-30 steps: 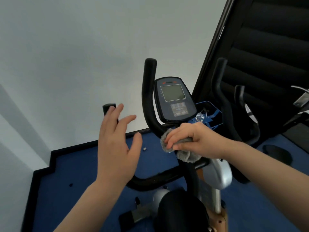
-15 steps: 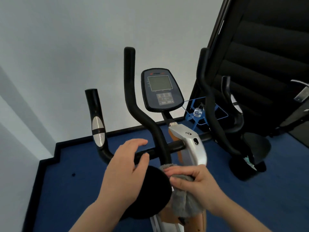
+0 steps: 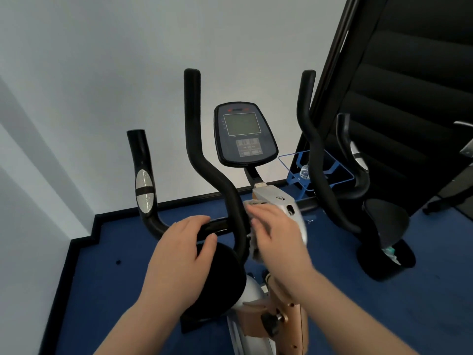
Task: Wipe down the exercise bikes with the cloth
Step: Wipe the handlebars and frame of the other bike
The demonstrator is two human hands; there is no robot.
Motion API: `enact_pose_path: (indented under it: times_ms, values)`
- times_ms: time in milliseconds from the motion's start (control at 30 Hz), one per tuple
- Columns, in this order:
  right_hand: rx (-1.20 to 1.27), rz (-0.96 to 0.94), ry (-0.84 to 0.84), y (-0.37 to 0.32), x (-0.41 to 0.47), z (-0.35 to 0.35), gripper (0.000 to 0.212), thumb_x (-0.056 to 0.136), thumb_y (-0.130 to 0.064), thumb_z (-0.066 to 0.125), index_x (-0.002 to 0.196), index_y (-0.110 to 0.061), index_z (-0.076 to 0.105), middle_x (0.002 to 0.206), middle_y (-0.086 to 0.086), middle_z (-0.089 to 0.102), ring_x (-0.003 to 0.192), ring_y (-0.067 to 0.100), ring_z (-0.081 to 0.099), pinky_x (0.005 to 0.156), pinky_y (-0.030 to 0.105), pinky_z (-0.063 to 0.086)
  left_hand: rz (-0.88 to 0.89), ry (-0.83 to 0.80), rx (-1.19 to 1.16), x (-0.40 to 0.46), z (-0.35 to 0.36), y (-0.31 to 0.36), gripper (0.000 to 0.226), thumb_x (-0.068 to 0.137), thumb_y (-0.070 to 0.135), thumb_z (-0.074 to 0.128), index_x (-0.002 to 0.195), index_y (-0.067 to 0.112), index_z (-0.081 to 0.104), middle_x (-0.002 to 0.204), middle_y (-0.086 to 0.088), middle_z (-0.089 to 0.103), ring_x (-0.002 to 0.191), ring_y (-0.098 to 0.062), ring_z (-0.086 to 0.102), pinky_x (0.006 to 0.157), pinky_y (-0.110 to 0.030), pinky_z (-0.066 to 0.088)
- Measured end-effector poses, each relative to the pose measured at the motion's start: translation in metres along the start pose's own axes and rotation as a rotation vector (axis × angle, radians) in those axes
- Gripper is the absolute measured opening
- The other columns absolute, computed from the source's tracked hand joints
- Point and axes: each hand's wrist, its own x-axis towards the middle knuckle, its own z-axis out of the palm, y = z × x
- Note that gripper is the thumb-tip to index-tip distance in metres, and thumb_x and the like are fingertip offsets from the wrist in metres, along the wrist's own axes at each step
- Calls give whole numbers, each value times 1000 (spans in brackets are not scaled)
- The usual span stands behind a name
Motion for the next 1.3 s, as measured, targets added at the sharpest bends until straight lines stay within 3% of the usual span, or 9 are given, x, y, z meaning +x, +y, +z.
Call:
enact_pose_path:
  times_ms: [200,333,433,533,800,900,1033,1167,1300]
  values:
    - [-284,59,-25,-10,26,3,24,91,-8,46,96,-12,69,99,4,68,95,22,57,88,36,45,-14,21,7,1,1,1,35,93,36,47,127,29,53,113,23,50,106,4,42,89,-17,30]
    - [-37,33,9,-6,2,0,31,92,-8,50,116,-17,67,118,-5,67,111,11,57,98,15,37,-10,37,-3,0,1,1,35,92,36,47,125,29,54,109,24,48,103,7,39,89,-18,30]
    - [-162,85,-35,3,18,-13,29,89,-9,51,105,-22,72,101,-2,73,93,17,65,86,31,53,4,30,18,1,1,0,34,92,36,46,124,30,55,111,24,51,103,6,40,88,-18,32]
    - [-310,73,-5,-13,29,5,25,86,-9,47,88,-16,70,85,3,70,81,22,62,72,36,50,-16,43,6,0,2,0,33,92,35,48,124,31,55,111,24,51,103,6,40,88,-19,34]
    - [157,-190,-30,-13,42,-33,24,85,-7,63,99,-24,73,99,-20,67,99,-3,61,93,18,47,7,240,-48,-19,5,-5,25,87,12,58,107,26,65,107,18,61,103,6,48,89,-12,35]
    - [99,-443,-232,-28,47,-22,27,81,-8,65,104,-22,65,113,-13,60,106,-1,54,95,13,40,-29,315,-29,-35,13,-9,23,91,14,53,106,26,65,108,17,58,102,-1,48,88,-18,34]
    - [-330,-641,-484,-26,58,-9,22,86,-16,58,102,-28,65,110,-16,63,110,7,54,106,30,30,-101,346,22,-49,16,-14,32,90,34,34,107,31,61,103,18,55,92,-1,44,78,-20,24]
    - [-491,-649,-613,-27,78,-18,27,85,-29,59,110,-39,65,108,-19,69,115,8,54,113,37,27,-148,322,49,-49,16,-13,34,91,38,28,107,35,58,105,20,53,95,0,44,81,-16,23]
    - [-441,-572,-589,-42,68,2,34,81,-41,66,115,-44,64,107,-8,72,110,17,59,92,29,44,-184,329,16,-49,19,-13,33,90,38,28,104,36,57,102,21,53,95,1,46,88,-10,21]
